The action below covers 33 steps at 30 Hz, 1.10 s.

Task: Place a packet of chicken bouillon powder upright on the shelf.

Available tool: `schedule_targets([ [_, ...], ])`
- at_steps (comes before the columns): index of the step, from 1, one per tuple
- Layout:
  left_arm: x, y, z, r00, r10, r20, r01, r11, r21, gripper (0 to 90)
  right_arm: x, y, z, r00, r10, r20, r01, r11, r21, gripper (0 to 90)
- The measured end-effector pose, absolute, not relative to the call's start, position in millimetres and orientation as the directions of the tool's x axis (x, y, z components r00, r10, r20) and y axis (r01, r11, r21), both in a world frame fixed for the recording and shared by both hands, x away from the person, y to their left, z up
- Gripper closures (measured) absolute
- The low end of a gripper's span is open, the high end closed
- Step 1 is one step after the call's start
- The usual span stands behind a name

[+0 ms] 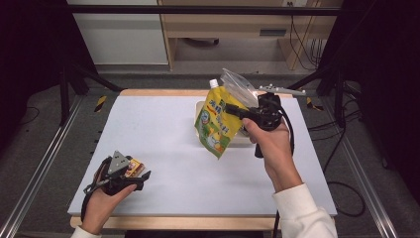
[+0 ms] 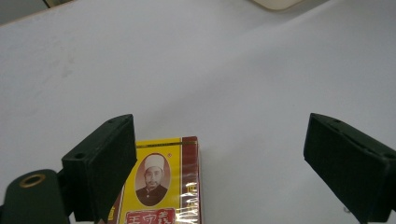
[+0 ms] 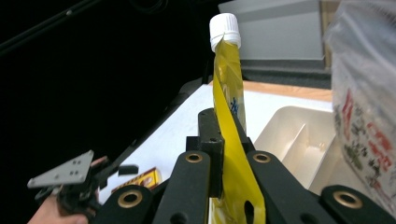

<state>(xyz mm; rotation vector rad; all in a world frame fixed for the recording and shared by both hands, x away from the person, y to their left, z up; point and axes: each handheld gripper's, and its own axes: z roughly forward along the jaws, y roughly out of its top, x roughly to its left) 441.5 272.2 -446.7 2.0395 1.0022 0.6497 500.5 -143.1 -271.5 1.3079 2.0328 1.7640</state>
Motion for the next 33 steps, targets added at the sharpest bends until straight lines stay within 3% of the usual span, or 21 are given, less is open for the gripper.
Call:
schedule_targets([
  [7,441,272,-447,0.563,0.819,0.112,0.435,-0.409,0.803,9.2,513,-138,-264,-0.554,0.707,0.439,0.489,-0.15,0.859,90.0],
  [18,441,273,-446,0.564,0.818,0.114,0.432,-0.409,0.804,9.4,533,-120,-260,-0.507,0.77,0.387,0.446,-0.15,0.882,90.0],
  [33,441,271,-446,0.568,0.814,0.123,0.427,-0.42,0.801,9.5,552,-119,-266,-0.429,0.805,0.409,0.449,-0.203,0.87,90.0],
])
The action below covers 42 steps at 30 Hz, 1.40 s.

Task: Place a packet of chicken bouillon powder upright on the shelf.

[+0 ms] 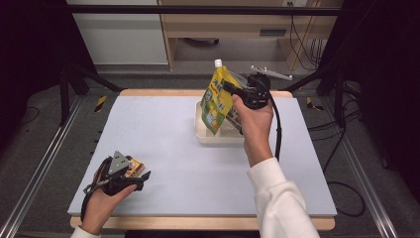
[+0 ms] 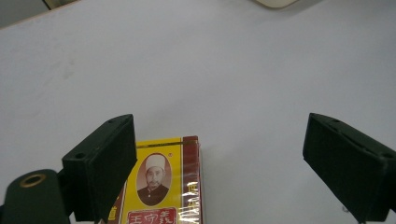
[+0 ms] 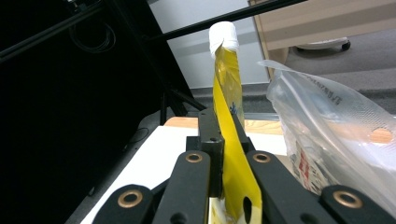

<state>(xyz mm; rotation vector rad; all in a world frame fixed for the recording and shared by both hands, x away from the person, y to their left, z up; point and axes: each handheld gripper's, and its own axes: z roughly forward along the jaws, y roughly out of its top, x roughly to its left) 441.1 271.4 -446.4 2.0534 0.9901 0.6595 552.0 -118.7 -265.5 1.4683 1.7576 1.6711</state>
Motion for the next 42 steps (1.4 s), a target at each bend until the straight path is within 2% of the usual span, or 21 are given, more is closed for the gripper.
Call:
schedule_targets([
  [8,441,270,-448,0.574,0.809,0.127,0.428,-0.429,0.796,9.6,563,-112,-274,-0.394,0.828,0.398,0.449,-0.204,0.87,90.0],
  [21,441,269,-449,0.574,0.809,0.126,0.431,-0.429,0.794,9.7,576,-109,-284,-0.346,0.881,0.322,0.428,-0.157,0.89,90.0],
  [42,441,269,-449,0.581,0.805,0.124,0.434,-0.434,0.79,9.8,588,-101,-296,-0.305,0.894,0.327,0.419,-0.182,0.89,90.0],
])
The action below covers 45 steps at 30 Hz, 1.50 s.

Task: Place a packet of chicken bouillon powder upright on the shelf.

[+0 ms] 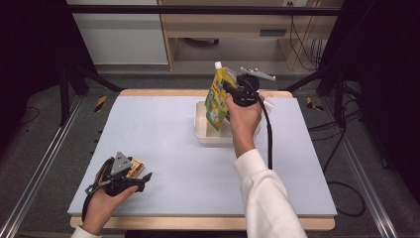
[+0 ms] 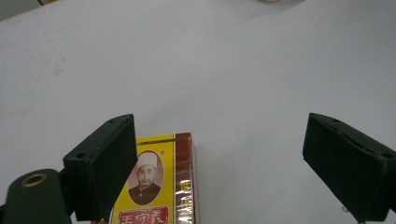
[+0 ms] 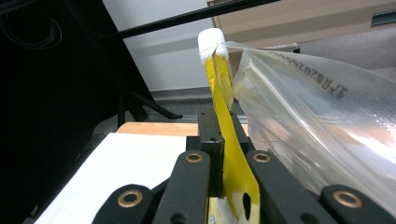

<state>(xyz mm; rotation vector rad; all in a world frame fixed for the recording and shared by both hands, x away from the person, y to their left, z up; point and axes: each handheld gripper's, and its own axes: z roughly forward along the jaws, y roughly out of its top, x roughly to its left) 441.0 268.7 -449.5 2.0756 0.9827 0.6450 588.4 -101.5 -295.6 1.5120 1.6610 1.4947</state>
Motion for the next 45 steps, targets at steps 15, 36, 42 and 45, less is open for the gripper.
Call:
schedule_targets([
  [15,441,269,-449,0.585,0.802,0.125,0.429,-0.436,0.791,9.8,590,-99,-304,-0.263,0.91,0.32,0.401,-0.199,0.894,90.0],
  [36,440,269,-447,0.585,0.801,0.126,0.421,-0.433,0.797,9.8,596,-83,-307,-0.238,0.93,0.28,0.422,-0.161,0.892,90.0],
  [42,440,269,-447,0.587,0.799,0.128,0.42,-0.436,0.796,9.8,596,-84,-316,-0.259,0.919,0.295,0.417,-0.169,0.893,90.0],
  [45,440,269,-447,0.586,0.8,0.13,0.419,-0.436,0.796,9.9,596,-84,-319,-0.27,0.916,0.297,0.407,-0.171,0.897,90.0],
])
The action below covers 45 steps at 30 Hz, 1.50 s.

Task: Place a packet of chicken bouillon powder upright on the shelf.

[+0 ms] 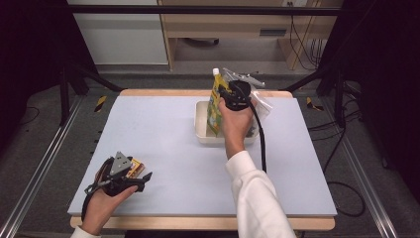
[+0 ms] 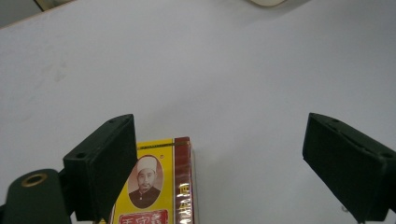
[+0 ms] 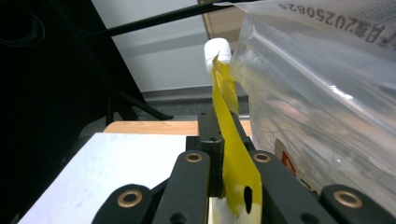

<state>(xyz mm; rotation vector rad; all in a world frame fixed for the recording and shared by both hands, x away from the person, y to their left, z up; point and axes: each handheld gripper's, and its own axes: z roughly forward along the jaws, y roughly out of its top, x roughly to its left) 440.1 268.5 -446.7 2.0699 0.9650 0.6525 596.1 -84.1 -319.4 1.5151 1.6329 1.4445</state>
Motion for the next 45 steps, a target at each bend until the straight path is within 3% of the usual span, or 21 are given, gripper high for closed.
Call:
schedule_targets([
  [10,440,268,-447,0.588,0.798,0.134,0.419,-0.442,0.793,9.9,603,-85,-320,-0.3,0.91,0.288,0.384,-0.161,0.909,90.0],
  [22,442,265,-449,0.603,0.786,0.136,0.419,-0.457,0.784,9.9,607,-85,-330,-0.364,0.909,0.204,0.317,-0.084,0.945,90.0],
  [45,441,265,-449,0.603,0.785,0.142,0.42,-0.464,0.78,9.8,596,-87,-347,-0.377,0.899,0.22,0.36,-0.077,0.93,88.8],
])
